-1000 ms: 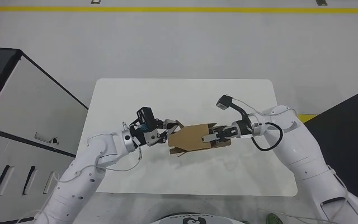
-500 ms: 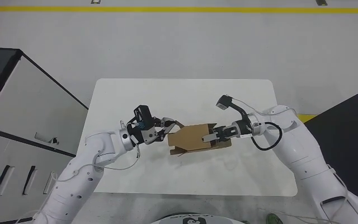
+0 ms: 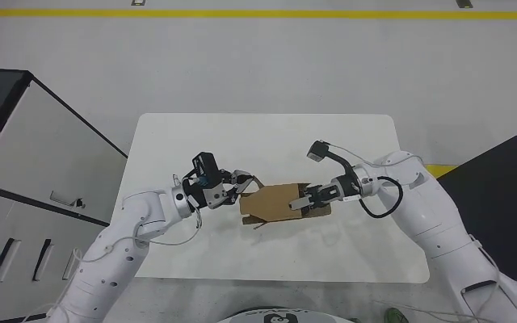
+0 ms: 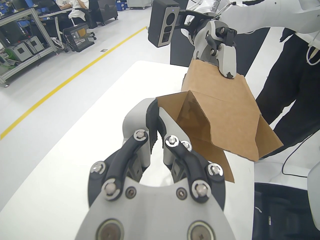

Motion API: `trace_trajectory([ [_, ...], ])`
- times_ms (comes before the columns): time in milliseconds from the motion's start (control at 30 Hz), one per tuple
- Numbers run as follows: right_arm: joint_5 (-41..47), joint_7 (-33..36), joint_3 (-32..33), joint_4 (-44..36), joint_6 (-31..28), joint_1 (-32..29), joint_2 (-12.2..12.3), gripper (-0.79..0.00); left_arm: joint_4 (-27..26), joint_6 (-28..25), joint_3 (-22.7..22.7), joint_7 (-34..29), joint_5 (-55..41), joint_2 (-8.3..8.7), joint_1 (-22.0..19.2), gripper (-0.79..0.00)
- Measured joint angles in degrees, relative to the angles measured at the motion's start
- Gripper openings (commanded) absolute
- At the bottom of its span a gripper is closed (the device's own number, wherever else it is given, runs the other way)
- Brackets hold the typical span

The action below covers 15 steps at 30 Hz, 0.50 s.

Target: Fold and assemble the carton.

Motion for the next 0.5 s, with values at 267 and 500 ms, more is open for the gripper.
trace_trajectory([
  [267, 0.11, -1.06, 0.09, 0.28, -0.23, -0.01, 0.02, -0.785, -0.18, -0.23, -0.01, 0.09, -0.02, 0.01, 0.03, -0.785],
  [500, 3.28, -1.65, 1.89, 0.96, -0.96, -1.01, 0.29, -0.785, 0.06, 0.74, -3.04, 1.33, -0.64, 0.32, 0.89, -0.785],
])
